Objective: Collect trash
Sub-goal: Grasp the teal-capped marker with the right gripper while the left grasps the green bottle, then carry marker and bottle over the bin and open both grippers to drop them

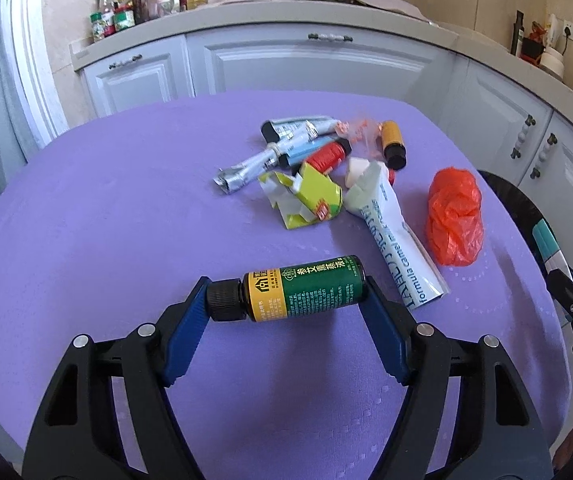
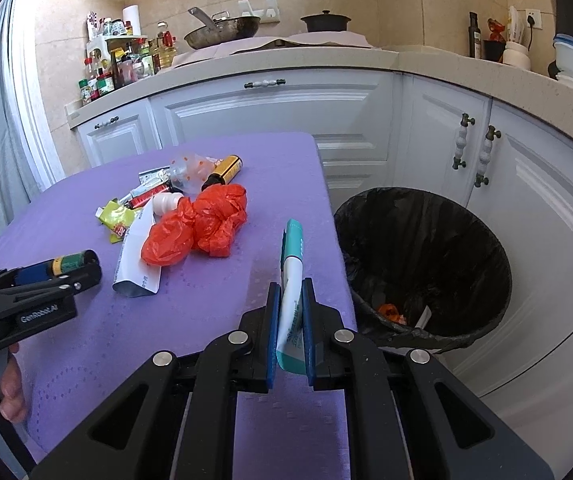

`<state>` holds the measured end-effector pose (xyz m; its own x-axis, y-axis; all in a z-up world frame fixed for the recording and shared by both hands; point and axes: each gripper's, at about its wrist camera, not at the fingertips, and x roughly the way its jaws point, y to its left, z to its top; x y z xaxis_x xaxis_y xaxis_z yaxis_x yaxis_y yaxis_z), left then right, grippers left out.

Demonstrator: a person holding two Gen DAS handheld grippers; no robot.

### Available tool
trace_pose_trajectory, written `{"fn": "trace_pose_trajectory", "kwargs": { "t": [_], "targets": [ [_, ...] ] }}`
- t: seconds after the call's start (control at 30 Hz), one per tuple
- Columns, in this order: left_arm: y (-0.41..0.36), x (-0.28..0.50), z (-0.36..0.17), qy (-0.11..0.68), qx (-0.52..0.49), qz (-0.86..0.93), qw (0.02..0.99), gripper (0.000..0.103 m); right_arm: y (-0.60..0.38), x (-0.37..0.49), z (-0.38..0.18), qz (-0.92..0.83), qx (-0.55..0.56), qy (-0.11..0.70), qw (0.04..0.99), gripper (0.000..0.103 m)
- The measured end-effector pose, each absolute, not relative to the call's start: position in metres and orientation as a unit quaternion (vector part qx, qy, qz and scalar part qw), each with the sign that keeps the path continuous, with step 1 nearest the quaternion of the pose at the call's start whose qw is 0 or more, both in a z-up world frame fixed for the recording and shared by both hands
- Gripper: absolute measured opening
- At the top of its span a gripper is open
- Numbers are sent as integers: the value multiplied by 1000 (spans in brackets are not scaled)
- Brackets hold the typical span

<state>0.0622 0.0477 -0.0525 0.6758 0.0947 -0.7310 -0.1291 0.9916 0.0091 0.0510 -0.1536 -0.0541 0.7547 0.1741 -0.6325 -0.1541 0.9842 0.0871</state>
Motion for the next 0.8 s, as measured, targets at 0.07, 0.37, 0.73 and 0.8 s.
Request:
{"fn": "trace_pose_trajectory", "kwargs": {
  "t": [0.07, 0.37, 0.73, 0.8],
  "targets": [
    [48, 60, -47, 391, -18, 64, 918, 72, -156, 51, -52, 84, 16, 336, 938, 11],
    [20, 62, -23, 361, -7, 37, 932, 72, -183, 56, -40, 50, 20, 315, 948, 11],
    [-72, 102, -6, 333, 15, -32, 942, 72, -237, 82, -30, -26, -2, 287, 958, 11],
    [-94, 113, -3, 322, 25, -39, 946, 72, -247, 89, -31, -33, -3, 286, 958, 11]
  ]
}}
